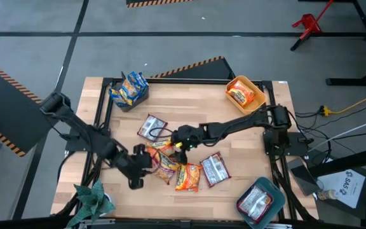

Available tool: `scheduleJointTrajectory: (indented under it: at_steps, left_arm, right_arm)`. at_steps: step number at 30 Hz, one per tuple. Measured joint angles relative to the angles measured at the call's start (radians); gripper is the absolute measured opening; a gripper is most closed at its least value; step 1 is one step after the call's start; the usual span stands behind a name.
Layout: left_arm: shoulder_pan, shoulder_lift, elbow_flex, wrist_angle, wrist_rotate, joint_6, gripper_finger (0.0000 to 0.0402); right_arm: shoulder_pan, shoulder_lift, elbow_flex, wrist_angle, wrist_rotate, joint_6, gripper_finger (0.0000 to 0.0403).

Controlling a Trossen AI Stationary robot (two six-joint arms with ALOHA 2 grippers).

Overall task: Sort Maruchan noodles
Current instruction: Put the red noodle pack into the blue bin

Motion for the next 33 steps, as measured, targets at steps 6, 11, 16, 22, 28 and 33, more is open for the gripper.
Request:
scheduleJointTrajectory:
  at_steps: [6,11,16,22,28,33]
  left_arm:
    - [-0.052,0.151,0.000,0.069,-0.067,0.017,0.0100]
    - [-0.050,0.255,0.000,0.108,-0.109,0.017,0.0100]
    - [-0.037,0.331,0.000,0.110,-0.120,0.016,0.0100]
    - [-0.031,0.385,0.001,0.150,-0.131,0.017,0.0100]
    - [-0.026,0.386,0.001,0.157,-0.139,0.017,0.0100]
    - [-0.025,0.386,0.000,0.169,-0.153,0.016,0.0100]
  right_arm:
    - [0.031,0.014,0.001,0.057,0.092,0.015,0.0285]
    - [0.045,0.032,0.003,0.095,0.103,0.018,0.0280]
    - [0.053,0.047,0.003,0.109,0.118,0.022,0.0280]
    - [0.053,0.059,0.003,0.132,0.109,0.027,0.0280]
    - [0.063,0.059,0.003,0.136,0.105,0.029,0.0280]
    - [0.077,0.074,0.001,0.132,0.091,0.030,0.0280]
